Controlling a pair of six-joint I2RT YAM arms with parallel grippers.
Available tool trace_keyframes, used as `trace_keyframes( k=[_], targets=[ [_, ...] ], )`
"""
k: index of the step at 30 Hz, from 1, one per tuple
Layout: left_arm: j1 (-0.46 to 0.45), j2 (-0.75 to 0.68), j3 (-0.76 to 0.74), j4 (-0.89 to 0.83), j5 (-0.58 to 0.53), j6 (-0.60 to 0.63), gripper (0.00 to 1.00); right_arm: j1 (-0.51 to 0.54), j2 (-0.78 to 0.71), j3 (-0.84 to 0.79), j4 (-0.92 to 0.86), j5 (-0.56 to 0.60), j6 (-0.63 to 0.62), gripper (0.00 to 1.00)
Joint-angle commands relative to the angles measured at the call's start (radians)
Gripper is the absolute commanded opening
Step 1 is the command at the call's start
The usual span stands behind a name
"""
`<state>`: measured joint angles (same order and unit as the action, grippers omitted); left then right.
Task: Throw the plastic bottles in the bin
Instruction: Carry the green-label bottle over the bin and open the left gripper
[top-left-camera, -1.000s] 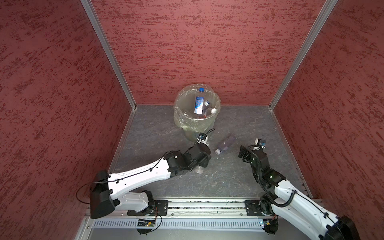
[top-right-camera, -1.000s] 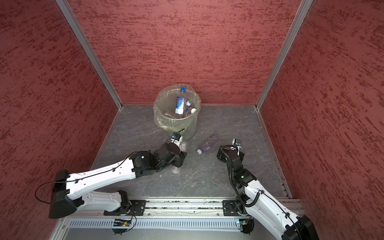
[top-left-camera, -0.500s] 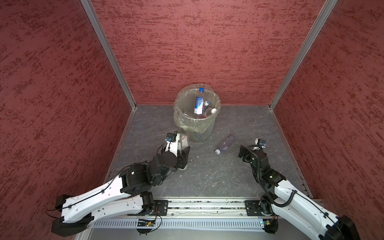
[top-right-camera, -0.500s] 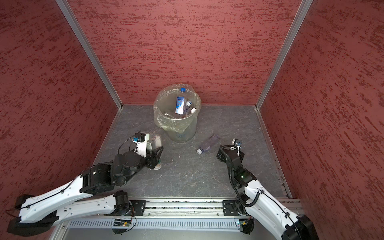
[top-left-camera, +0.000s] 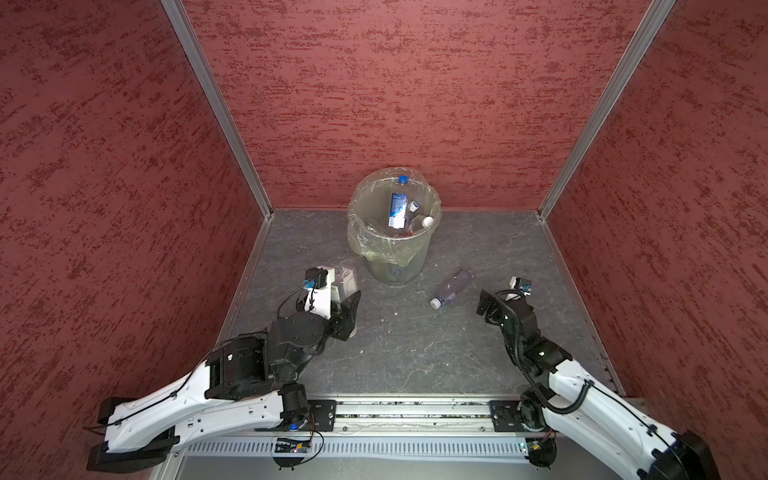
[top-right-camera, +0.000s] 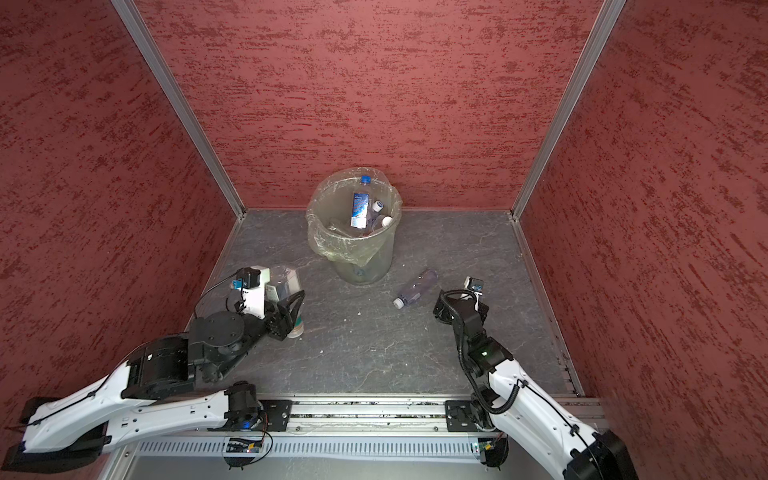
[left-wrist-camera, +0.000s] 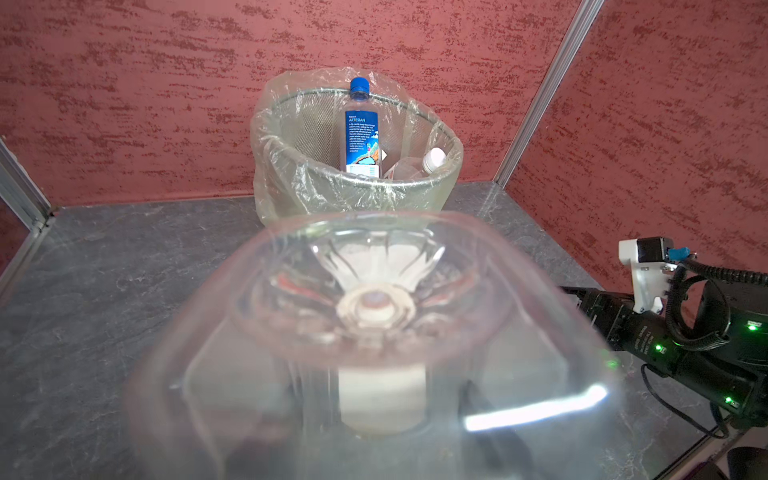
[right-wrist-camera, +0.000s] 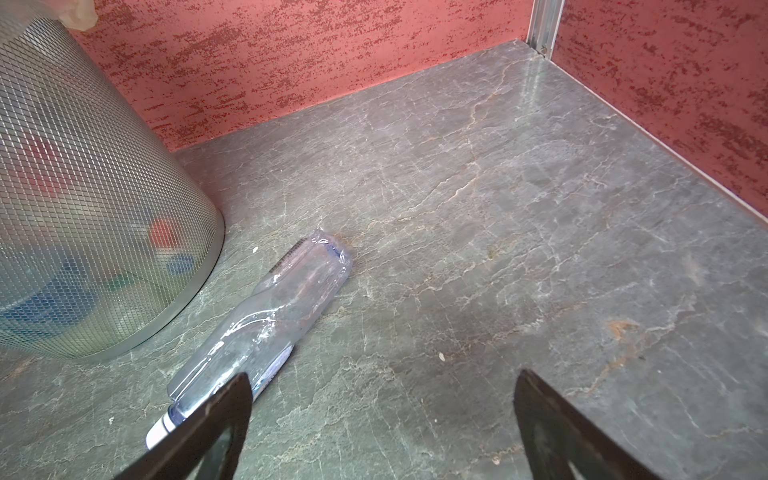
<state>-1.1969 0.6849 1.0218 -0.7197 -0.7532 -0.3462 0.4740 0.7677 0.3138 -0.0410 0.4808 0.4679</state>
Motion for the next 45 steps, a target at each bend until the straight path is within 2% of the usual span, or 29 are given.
trace_keyframes(
  k=[1,6,10,11,13,14,15,17,19,23,36,43,45],
  targets=[
    [0.09,0.085,0.093,0.147,0.088,0.155,0.53,-0.008,-0.001,0.025,0.027,0.019,0.016,0.98],
    [0.469,0.329,0.31,0.227,0.565,0.14,0.52,-0.008,0.001,0.026,0.026,0.011,0.018,0.98],
    [0.684,0.613,0.566,0.279,0.791,0.113,0.55,-0.008,-0.013,0.022,0.023,0.01,0.018,0.99],
    [0.727,0.702,0.643,0.279,0.851,0.097,0.6,-0.008,-0.013,0.021,0.023,0.009,0.018,0.99],
    [0.788,0.868,0.835,0.221,0.927,0.071,0.78,-0.008,-0.012,0.024,0.02,0.007,0.019,0.98],
    [0.811,0.967,0.941,0.159,0.942,0.058,0.93,-0.007,-0.012,0.024,0.018,0.007,0.019,0.98],
    [0.825,1.042,1.025,0.105,0.93,0.053,0.99,-0.008,-0.013,0.024,0.015,0.007,0.02,0.99],
    [0.845,1.12,1.107,0.051,0.917,0.04,0.99,-0.007,-0.02,0.024,0.01,0.003,0.02,0.99],
    [0.85,1.117,1.083,0.08,0.901,0.034,1.0,-0.007,-0.029,0.021,0.007,0.002,0.02,0.98],
    [0.847,1.013,0.944,0.199,0.901,0.032,0.99,-0.007,-0.032,0.022,0.01,-0.004,0.016,0.99],
    [0.829,0.785,0.706,0.249,0.901,0.046,0.99,-0.008,0.016,0.03,0.029,-0.002,0.014,0.99],
    [0.805,0.656,0.511,0.311,0.915,0.041,0.99,-0.008,0.041,0.041,0.025,0.021,0.025,0.99],
    [0.791,0.623,0.464,0.324,0.91,0.041,0.99,-0.008,0.049,0.046,0.032,-0.016,0.013,0.99]
  ],
)
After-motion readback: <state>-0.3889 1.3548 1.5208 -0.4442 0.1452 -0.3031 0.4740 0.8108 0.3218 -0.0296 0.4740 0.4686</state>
